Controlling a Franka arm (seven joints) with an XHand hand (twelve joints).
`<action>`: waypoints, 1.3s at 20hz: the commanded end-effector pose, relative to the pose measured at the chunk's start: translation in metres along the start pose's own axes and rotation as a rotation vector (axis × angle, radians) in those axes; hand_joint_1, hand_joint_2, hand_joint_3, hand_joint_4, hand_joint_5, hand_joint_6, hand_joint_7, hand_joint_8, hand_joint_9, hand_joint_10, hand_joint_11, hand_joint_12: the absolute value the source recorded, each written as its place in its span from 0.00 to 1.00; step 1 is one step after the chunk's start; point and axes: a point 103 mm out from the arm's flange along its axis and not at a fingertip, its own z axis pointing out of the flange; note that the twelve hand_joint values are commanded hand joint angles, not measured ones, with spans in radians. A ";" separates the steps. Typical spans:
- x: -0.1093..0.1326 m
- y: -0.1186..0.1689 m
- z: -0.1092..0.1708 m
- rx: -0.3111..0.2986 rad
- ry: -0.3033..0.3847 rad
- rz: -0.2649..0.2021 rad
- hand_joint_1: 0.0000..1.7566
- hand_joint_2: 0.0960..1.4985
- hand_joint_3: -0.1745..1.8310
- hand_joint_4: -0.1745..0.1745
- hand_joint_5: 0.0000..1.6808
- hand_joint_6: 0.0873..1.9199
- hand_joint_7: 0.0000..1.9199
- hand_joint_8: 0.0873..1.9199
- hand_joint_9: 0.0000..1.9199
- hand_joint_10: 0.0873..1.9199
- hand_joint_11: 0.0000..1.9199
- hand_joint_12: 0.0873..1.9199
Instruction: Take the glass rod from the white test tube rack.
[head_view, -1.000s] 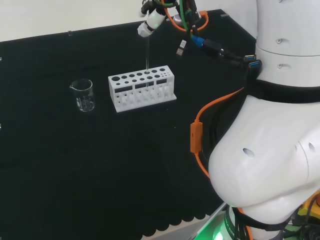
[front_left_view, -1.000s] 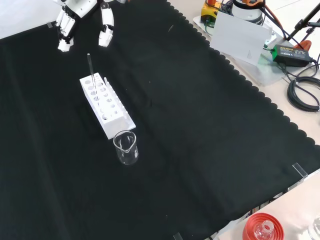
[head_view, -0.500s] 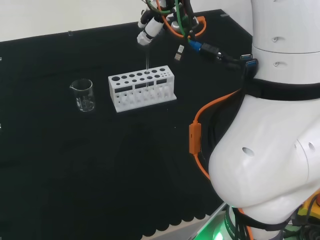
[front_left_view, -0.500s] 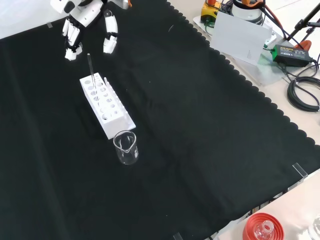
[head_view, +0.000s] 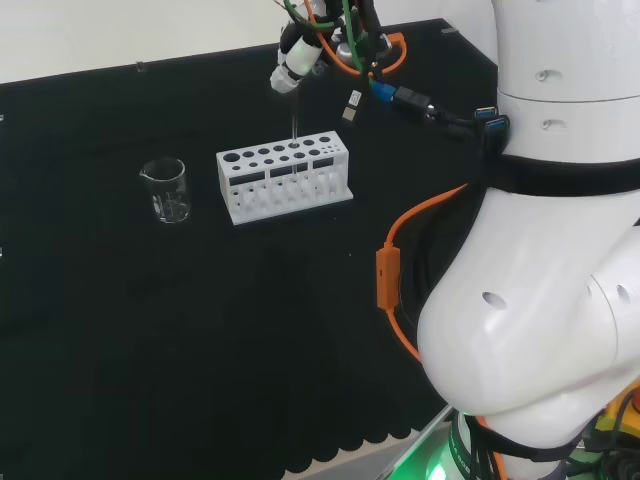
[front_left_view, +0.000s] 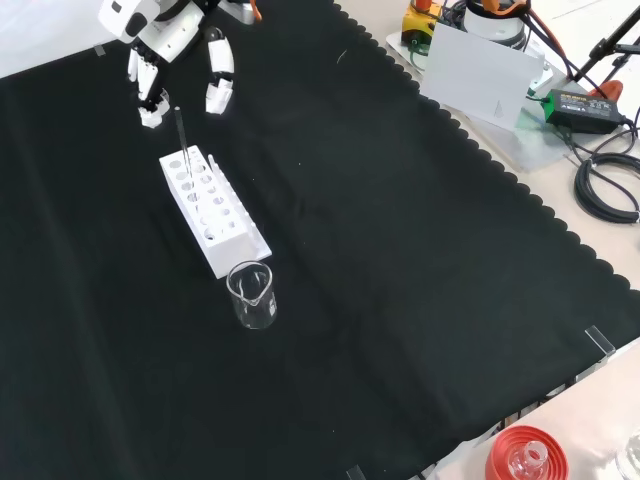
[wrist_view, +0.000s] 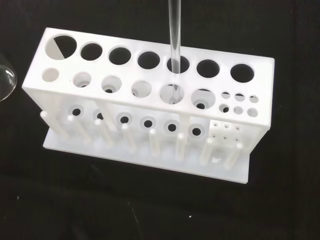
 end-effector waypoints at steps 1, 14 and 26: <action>0.003 0.005 0.008 0.020 -0.004 0.000 0.35 0.43 0.35 0.32 0.19 0.32 0.33 0.39 0.40 0.36 0.32 0.66; 0.000 0.013 0.016 0.045 -0.023 0.007 0.40 0.44 0.36 0.29 0.23 0.43 0.36 0.39 0.44 0.35 0.38 0.64; -0.001 0.018 0.021 0.019 -0.033 -0.007 0.46 0.44 0.41 0.24 0.32 0.50 0.43 0.37 0.52 0.31 0.47 0.60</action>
